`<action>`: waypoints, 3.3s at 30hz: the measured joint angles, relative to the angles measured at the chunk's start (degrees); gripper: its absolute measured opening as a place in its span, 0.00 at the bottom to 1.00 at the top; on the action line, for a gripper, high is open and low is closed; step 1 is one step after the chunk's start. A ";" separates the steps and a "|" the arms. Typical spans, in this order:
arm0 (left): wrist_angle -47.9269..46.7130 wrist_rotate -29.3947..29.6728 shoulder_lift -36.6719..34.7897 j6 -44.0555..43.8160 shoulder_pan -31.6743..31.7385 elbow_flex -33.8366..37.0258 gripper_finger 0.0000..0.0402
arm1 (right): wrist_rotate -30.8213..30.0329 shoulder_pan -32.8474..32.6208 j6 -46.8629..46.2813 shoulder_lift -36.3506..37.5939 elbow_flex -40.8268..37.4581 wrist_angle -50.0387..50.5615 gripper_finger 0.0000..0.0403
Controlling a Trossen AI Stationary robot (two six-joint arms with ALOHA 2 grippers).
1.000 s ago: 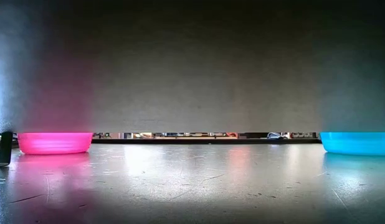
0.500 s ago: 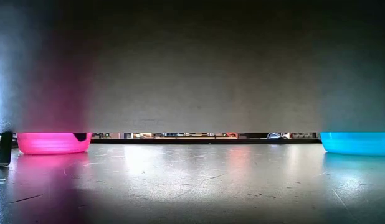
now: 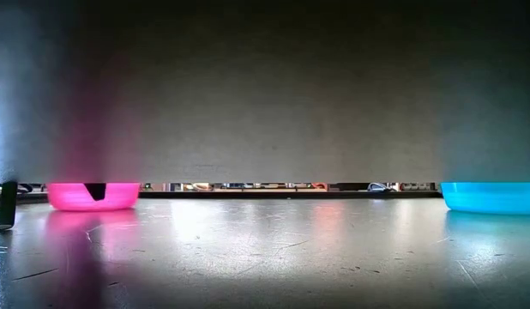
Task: Place and stack bowls onto a shelf
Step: Put the light pink bowl on the shelf, then stack the light green bowl on top of the light pink bowl on the shelf
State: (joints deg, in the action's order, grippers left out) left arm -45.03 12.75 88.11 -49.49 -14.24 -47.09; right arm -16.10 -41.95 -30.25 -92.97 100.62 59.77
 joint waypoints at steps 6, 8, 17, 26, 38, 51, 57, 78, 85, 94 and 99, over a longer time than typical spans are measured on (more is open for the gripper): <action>0.03 -0.15 -0.74 5.49 -0.02 -5.17 0.00 | -0.43 0.00 0.49 0.00 0.00 0.00 0.02; -0.01 0.64 -0.74 7.91 -0.05 -8.18 0.00 | -0.46 0.00 0.47 0.00 0.00 0.00 0.02; 0.49 3.27 1.92 8.35 -3.93 -22.16 0.00 | -0.46 0.00 0.33 0.00 0.00 0.00 0.02; -0.41 4.53 12.52 7.55 -16.60 -40.19 0.00 | -0.46 0.00 0.30 -0.02 0.00 1.39 0.02; -21.43 4.63 31.97 0.50 -27.68 -67.21 0.00 | -0.46 0.00 0.43 -0.02 0.00 1.37 0.02; -28.16 3.18 42.54 5.19 -28.85 -78.75 0.00 | -0.46 0.00 0.44 -0.02 0.00 1.21 0.02; -25.13 2.14 42.50 5.28 -28.85 -78.45 0.00 | -0.45 0.00 0.44 -0.02 0.00 1.16 0.02; -30.87 3.99 42.37 5.09 -29.67 -84.14 0.41 | -0.46 0.00 0.44 -0.02 0.00 1.14 0.02; -42.83 15.45 40.31 -2.10 -32.25 -86.97 0.51 | -0.44 -0.02 0.44 -0.02 0.00 1.03 0.02; -45.03 21.12 26.40 -10.00 -35.40 -77.88 0.51 | -0.44 -0.02 0.44 -0.02 -0.02 0.71 0.02; -44.99 16.30 11.53 -21.06 -36.26 -58.81 0.51 | -0.44 -0.02 0.44 -0.02 -0.02 0.18 0.02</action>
State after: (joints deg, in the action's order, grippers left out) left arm -90.02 29.05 99.64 -70.55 -50.50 -105.90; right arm -16.54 -41.98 -29.80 -92.99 100.60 59.95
